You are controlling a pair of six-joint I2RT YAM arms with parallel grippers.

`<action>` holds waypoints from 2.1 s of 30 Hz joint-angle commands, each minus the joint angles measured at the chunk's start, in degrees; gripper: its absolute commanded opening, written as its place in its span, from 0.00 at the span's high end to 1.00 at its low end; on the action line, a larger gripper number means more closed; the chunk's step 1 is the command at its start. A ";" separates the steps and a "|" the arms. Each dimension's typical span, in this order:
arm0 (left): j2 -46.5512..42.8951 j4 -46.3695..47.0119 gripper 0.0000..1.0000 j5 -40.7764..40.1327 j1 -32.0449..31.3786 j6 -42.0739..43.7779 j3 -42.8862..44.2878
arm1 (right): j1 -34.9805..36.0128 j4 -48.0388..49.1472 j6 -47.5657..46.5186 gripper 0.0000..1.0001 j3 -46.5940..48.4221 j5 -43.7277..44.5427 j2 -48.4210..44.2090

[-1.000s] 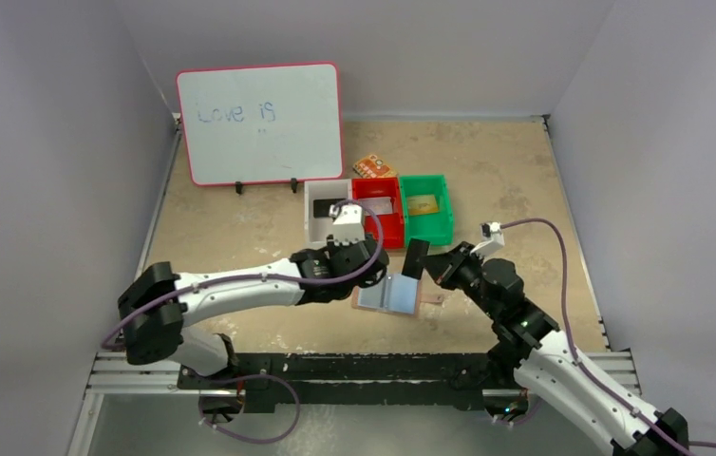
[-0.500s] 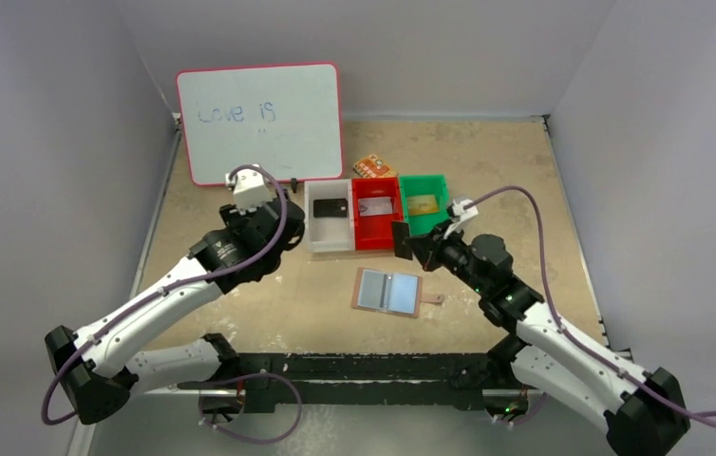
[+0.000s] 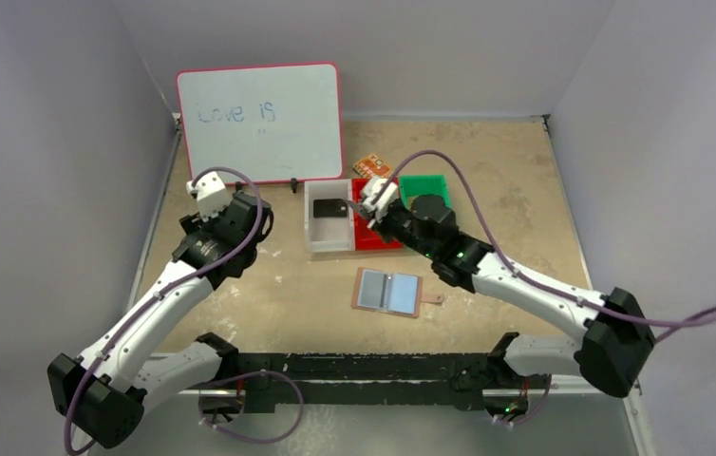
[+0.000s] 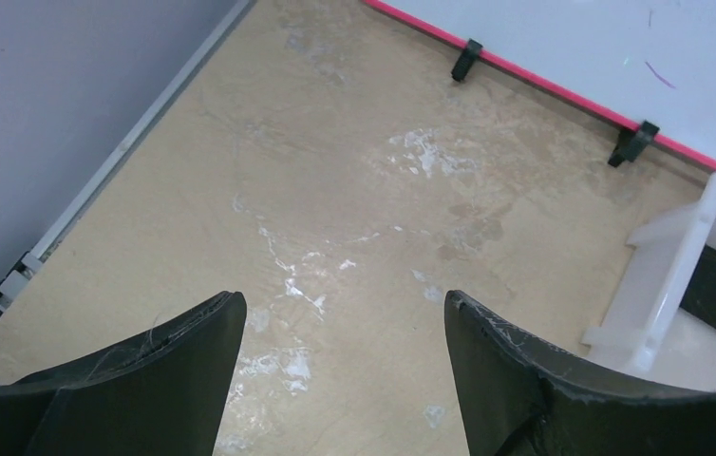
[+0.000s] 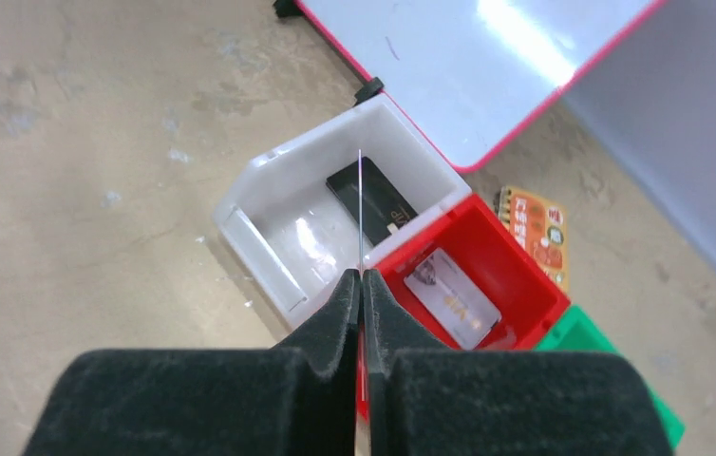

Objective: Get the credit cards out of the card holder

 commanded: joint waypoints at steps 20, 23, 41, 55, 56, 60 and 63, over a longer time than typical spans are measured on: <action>-8.18 -4.35 0.20 -13.13 1.06 -5.95 1.47 | 6.92 -5.29 -27.79 1.00 28.72 13.69 37.43; -8.38 -4.32 0.20 -13.06 1.07 -5.86 1.42 | 6.96 -5.10 -29.82 1.00 29.94 15.24 39.66; -16.95 -8.13 0.18 -19.47 1.50 -12.57 1.35 | 6.91 -3.56 -39.40 0.99 36.34 16.40 51.64; -19.56 -7.20 0.16 -19.87 1.50 -12.76 0.35 | 6.67 -2.35 -40.11 0.84 37.86 16.66 54.37; -19.46 -7.06 0.16 -19.78 1.50 -12.58 0.39 | 6.54 -2.53 -39.97 0.82 37.95 16.63 54.29; -19.15 -6.85 0.16 -19.26 1.50 -12.08 0.25 | 6.01 -4.03 -38.43 0.75 38.22 14.80 53.37; -19.12 -6.46 0.16 -18.90 1.48 -11.58 0.15 | 5.56 -5.07 -37.52 0.67 38.44 14.14 52.92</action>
